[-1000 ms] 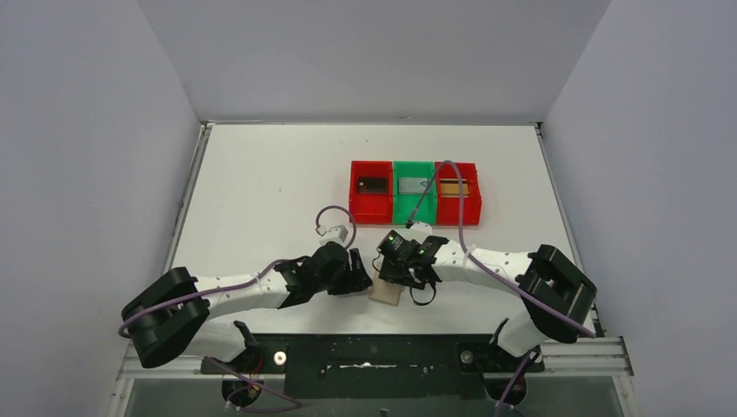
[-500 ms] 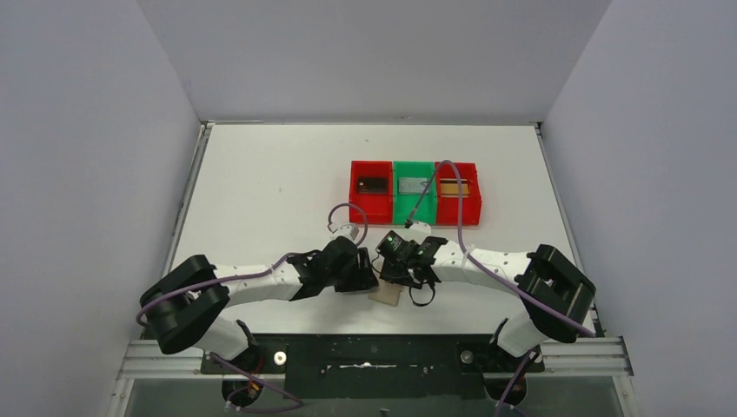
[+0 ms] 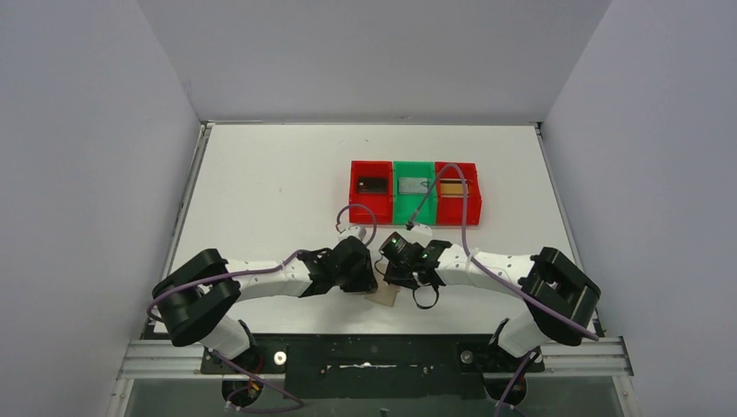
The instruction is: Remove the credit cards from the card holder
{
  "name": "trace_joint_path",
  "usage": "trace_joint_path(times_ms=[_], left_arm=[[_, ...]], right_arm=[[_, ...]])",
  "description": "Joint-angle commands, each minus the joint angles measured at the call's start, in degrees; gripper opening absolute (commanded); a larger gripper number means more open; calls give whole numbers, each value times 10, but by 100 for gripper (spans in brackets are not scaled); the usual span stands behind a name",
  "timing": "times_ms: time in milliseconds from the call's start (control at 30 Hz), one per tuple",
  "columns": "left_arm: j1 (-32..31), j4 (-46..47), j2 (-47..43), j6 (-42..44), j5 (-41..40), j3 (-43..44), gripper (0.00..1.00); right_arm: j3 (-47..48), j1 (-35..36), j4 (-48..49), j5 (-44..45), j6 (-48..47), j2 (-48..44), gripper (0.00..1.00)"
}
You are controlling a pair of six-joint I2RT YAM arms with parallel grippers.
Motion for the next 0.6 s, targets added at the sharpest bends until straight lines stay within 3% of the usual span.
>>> trace_joint_path(times_ms=[0,233,300,333,433,567], left_arm=[[-6,-46,6,-4,-22,6,31],[-6,-37,1,-21,-27,-4,28],[-5,-32,3,-24,-23,-6,27],[-5,-29,4,-24,-22,-5,27],[-5,-19,5,-26,-16,-6,25],[-5,-14,3,-28,-14,-8,24]], right_arm=[[-7,-9,30,-1,-3,-31,32],[-32,-21,61,-14,-13,-64,27],[-39,-24,73,-22,-18,-69,20],[-40,-25,76,-25,-19,-71,21],[-33,-25,62,-25,-18,-65,39],[-13,-10,44,-16,-14,-46,50]])
